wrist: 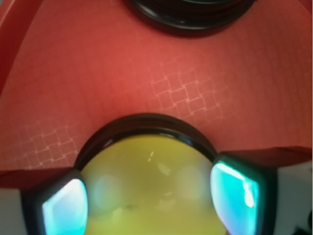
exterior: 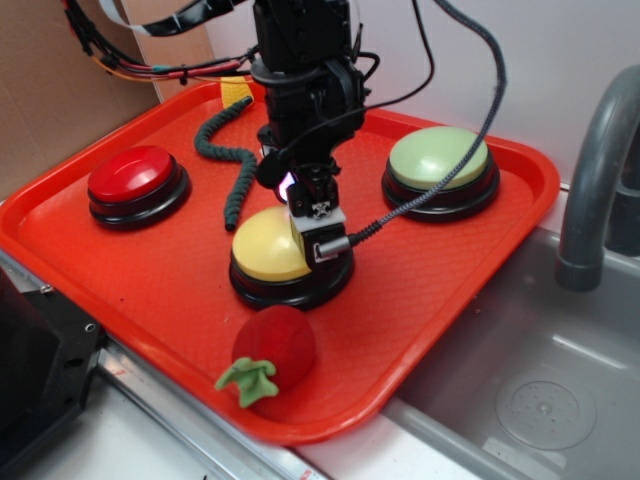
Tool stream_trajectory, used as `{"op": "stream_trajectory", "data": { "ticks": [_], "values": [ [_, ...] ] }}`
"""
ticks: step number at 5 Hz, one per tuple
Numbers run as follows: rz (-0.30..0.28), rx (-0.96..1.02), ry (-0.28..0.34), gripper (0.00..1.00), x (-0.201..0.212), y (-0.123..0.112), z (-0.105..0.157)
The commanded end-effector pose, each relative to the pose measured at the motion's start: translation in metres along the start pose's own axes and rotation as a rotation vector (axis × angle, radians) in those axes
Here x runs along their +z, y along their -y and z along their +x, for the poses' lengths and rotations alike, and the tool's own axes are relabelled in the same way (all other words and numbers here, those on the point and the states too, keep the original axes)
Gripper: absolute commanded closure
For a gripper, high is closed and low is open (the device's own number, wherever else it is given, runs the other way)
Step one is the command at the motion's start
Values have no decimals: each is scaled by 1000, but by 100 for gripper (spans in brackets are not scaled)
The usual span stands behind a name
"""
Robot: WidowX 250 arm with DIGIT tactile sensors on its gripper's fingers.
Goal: Push the yellow button.
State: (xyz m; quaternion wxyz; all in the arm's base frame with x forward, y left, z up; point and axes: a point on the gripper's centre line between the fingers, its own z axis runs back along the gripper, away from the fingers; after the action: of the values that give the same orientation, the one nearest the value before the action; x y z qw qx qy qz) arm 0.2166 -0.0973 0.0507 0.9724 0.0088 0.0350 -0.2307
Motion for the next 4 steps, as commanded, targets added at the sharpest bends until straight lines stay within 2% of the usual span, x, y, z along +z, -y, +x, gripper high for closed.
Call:
{"op": "stream_trajectory", "data": {
  "ticks": [1,2,4],
  "values": [
    [24,-3,13,0,13,2,-3],
    [39,-7,23,0,36,-1,-4],
    [55,-2,37,0,54,-3,-3]
  ]
}}
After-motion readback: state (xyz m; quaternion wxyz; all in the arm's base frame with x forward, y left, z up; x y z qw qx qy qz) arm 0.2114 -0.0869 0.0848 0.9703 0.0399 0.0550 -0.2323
